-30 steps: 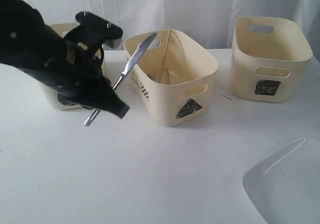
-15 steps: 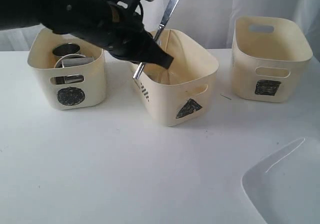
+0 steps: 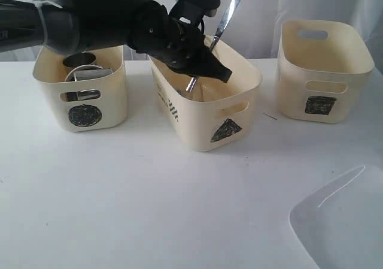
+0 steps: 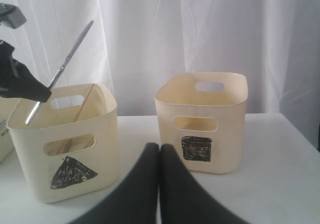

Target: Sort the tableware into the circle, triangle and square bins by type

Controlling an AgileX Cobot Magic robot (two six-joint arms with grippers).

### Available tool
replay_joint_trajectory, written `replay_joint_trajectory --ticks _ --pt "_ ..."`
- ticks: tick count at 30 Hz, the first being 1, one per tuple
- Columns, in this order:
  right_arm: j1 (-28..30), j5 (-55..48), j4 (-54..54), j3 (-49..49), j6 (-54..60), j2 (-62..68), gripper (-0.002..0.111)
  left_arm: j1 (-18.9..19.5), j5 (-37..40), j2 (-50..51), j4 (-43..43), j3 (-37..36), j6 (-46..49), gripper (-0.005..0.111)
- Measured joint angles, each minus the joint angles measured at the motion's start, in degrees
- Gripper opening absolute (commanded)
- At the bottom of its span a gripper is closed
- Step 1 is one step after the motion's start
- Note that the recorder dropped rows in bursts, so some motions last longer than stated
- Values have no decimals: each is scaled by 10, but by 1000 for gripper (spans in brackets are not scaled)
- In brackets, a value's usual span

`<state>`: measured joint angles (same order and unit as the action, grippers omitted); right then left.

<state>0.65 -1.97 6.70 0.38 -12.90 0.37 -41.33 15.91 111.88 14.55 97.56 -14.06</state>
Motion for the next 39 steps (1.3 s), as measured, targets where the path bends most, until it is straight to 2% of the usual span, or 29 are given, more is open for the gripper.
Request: replay_joint_trajectory --ticks 9,13,15,21,28,33,36,39 --pt "0 0 0 0 0 0 0 15 -31 36 0 20 6 1" --pt "0 0 0 0 0 0 0 19 -54 41 0 20 10 31" --pt "0 0 0 0 0 0 0 19 -59 41 1 20 10 41" --pt "0 0 0 0 0 0 0 19 -22 34 -15 22 9 42" --pt "0 0 0 0 0 0 0 19 43 -52 -28 12 10 42" --pt "0 0 0 0 0 0 0 19 43 -152 -29 -91 17 42" --pt "0 0 0 0 0 0 0 19 -1 -244 -29 -200 20 42" --pt "0 0 0 0 0 0 0 19 -31 -303 -29 -271 20 42"
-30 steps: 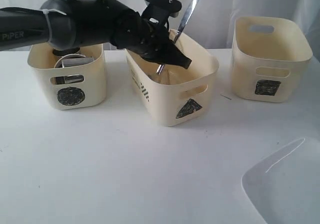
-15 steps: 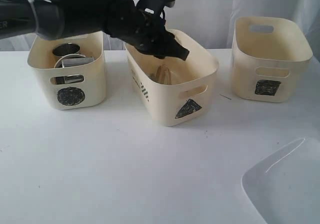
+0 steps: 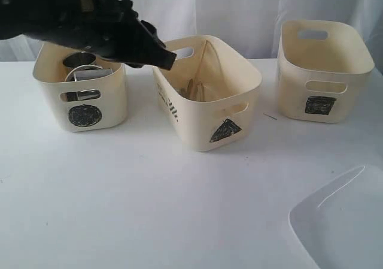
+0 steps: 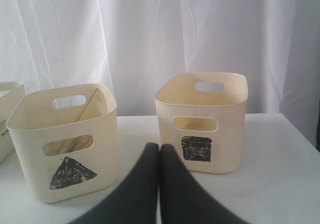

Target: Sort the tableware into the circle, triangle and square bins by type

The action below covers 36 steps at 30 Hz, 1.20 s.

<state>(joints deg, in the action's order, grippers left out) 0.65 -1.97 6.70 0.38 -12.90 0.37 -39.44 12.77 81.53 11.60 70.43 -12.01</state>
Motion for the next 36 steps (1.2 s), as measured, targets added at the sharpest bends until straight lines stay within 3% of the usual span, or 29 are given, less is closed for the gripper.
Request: replay_joint_trajectory --ticks 13,20,27,36 --pt "0 0 0 0 -5 0 0 0 -46 -269 0 -288 0 42" --pt "0 0 0 0 -8 0 0 0 -56 -390 -3 -410 0 42" --pt "0 0 0 0 -9 0 0 0 -29 -468 -11 -440 -41 42" --pt "0 0 0 0 -9 0 0 0 -16 -475 -11 -440 -42 42"
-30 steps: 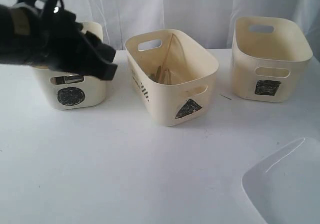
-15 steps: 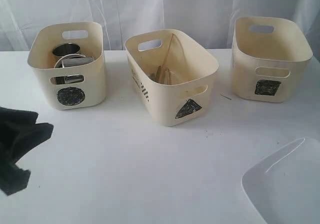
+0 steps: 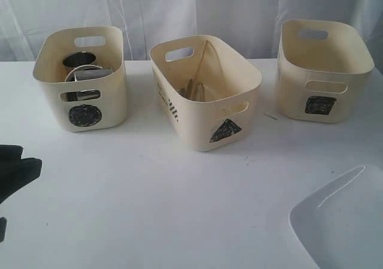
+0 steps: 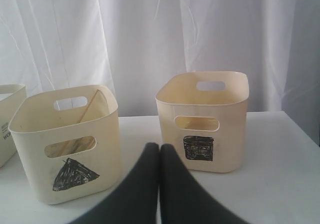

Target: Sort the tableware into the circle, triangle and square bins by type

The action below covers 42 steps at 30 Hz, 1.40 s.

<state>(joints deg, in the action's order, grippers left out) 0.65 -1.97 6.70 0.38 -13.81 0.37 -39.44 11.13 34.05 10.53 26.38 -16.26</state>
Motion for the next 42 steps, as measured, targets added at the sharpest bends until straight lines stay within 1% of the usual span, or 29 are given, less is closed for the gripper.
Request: replay_joint_trajectory --ticks 10,13,17,22,26,30,33,40,42 --pt "0 0 0 0 0 0 0 0 2 -15 0 -3 0 42" --pt "0 0 0 0 0 0 0 0 -2 -41 0 -22 0 42" --pt "0 0 0 0 0 0 0 0 -36 -106 0 -79 5 42" --pt "0 0 0 0 0 0 0 0 -98 -207 0 -161 29 37" --pt "0 0 0 0 0 0 0 0 -105 -263 0 -214 32 36" --pt "0 0 0 0 0 0 0 0 -111 -312 0 -252 32 36" --pt "0 0 0 0 0 0 0 0 -108 -334 0 -260 32 36" --pt "0 0 0 0 0 0 0 0 -77 -337 0 -261 32 36" --pt "0 0 0 0 0 0 0 0 -74 -337 0 -261 32 34"
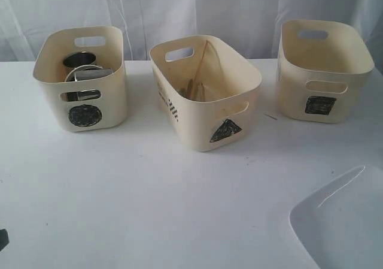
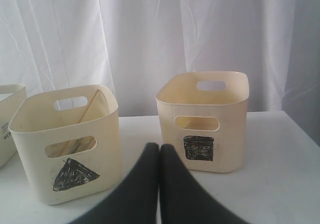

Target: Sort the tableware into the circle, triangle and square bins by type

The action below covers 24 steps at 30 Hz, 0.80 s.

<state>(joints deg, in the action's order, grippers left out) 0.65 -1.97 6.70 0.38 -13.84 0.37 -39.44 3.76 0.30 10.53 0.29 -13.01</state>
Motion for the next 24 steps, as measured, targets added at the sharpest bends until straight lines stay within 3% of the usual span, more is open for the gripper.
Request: replay_joint_trajectory --ticks 4,8,13,24 --pt "0 0 0 0 0 0 0 9 3 0 0 0 0 21" --pt "0 0 0 0 0 0 0 49 6 0 -1 0 0 0" --pt "0 0 0 0 0 0 0 101 6 0 -1 0 0 0" --pt "0 0 0 0 0 0 0 130 25 0 -1 0 0 0"
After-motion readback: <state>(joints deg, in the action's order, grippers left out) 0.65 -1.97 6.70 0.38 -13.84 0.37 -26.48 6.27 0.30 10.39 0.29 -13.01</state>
